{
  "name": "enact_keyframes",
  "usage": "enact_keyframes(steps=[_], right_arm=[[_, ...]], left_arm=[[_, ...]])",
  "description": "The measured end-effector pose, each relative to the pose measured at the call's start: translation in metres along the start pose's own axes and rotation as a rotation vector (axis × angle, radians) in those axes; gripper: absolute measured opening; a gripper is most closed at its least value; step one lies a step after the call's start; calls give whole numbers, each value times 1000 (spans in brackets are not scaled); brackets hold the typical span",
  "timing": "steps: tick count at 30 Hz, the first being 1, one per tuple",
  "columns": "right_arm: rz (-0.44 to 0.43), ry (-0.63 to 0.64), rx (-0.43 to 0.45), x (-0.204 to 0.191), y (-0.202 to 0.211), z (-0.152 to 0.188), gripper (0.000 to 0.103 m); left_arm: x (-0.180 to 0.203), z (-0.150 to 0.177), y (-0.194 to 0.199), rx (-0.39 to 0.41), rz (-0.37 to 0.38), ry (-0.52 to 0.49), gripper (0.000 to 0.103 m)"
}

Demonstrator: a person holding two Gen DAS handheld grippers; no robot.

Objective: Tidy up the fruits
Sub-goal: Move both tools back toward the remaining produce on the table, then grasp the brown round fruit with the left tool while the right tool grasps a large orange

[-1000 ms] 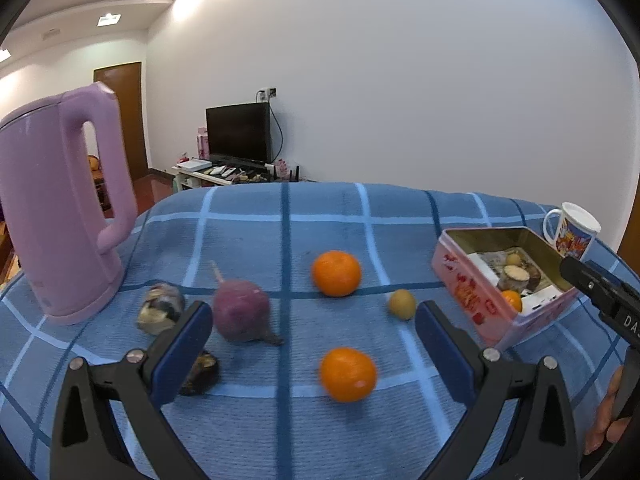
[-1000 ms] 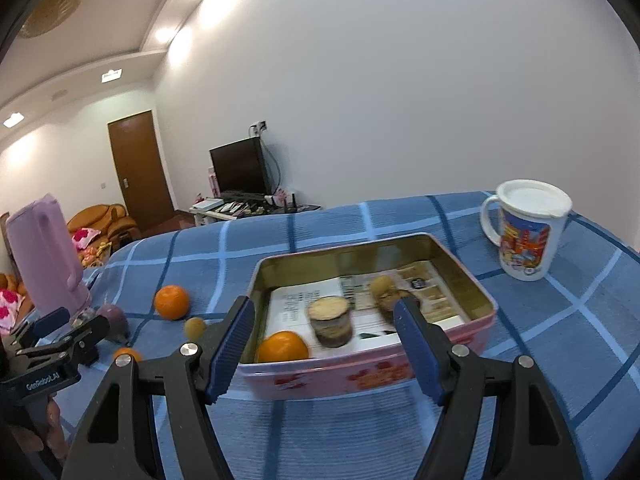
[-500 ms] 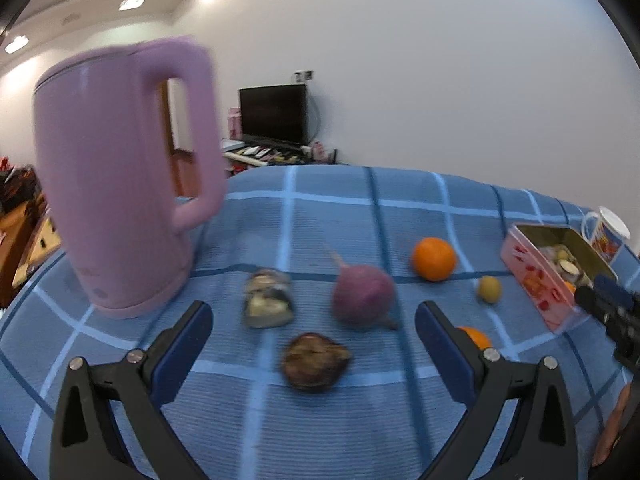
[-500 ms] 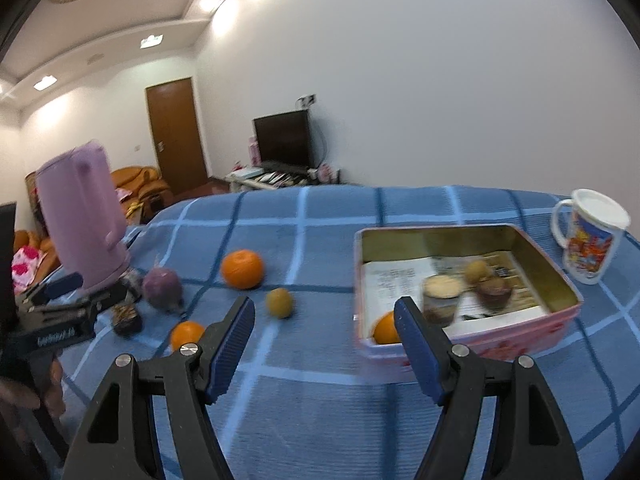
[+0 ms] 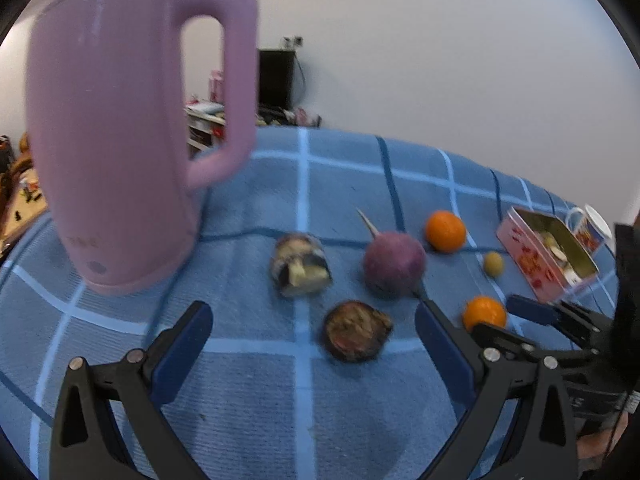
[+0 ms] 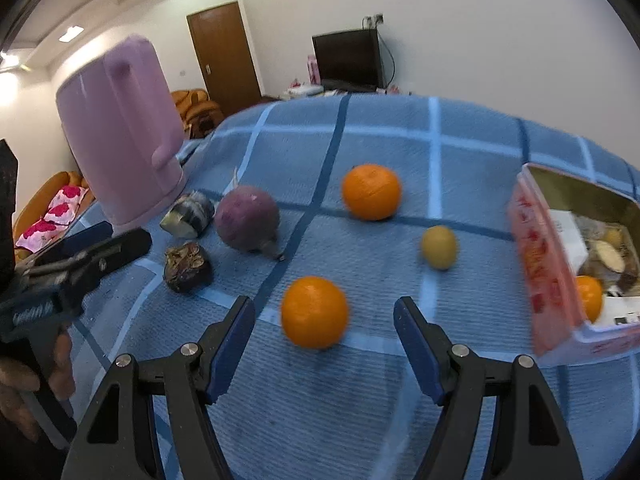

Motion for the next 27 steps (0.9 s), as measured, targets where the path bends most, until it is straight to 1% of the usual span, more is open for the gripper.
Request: enact_keyframes(steps=[2, 3, 4, 6, 7, 10, 11, 15, 17, 19, 22, 24, 25, 27], right_arm=[[-7, -12, -26, 0, -8, 2, 61], [-5, -15, -48, 0, -12, 4, 60], [0, -11, -47, -1, -12, 4, 58], [-2, -1, -53, -2, -13, 4, 57], [-5, 4, -55, -4, -13, 4, 55], [-6, 23, -62, -7, -14, 5, 39], [-11, 24, -63, -8, -14, 5, 39], [-35, -5, -48, -4, -9, 6, 39], [-46, -30, -27, 1, -3, 5, 39], [-46, -48, -10, 5, 1, 5, 39], [-50, -55, -5, 6, 1, 4, 39], [-51, -51, 4, 5, 5, 4, 39], [-51, -48, 11, 5, 6, 3, 39], [-49, -39, 23, 4, 8, 2, 39]], left_arm=[[12, 5, 0, -13, 28, -39, 103], [17, 6, 1, -12, 36, -60, 102], [22, 7, 1, -8, 37, -83, 102], [28, 9, 0, -1, 20, -118, 102], [28, 10, -2, -4, 11, -124, 101], [26, 14, -13, -37, -20, -132, 96], [26, 15, -16, -54, -22, -130, 94], [27, 14, -25, -89, -1, -97, 91], [29, 16, -31, -114, 11, -89, 81], [31, 20, -38, -154, 26, -84, 75], [36, 20, -38, -154, 30, -95, 71], [37, 20, -36, -150, 46, -95, 63], [38, 20, -35, -147, 64, -86, 52], [36, 19, -35, -148, 89, -61, 50]])
Point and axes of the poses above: each gripper's, at about its wrist camera, not at the fingertips, and y roughly against the way its jaws point, x to its right, z to its underside, the point moved 10 cm from there along -y, roughly the way its jaws point, and after that the axes turned 13 degrees about -z, right-handed, at the moved point
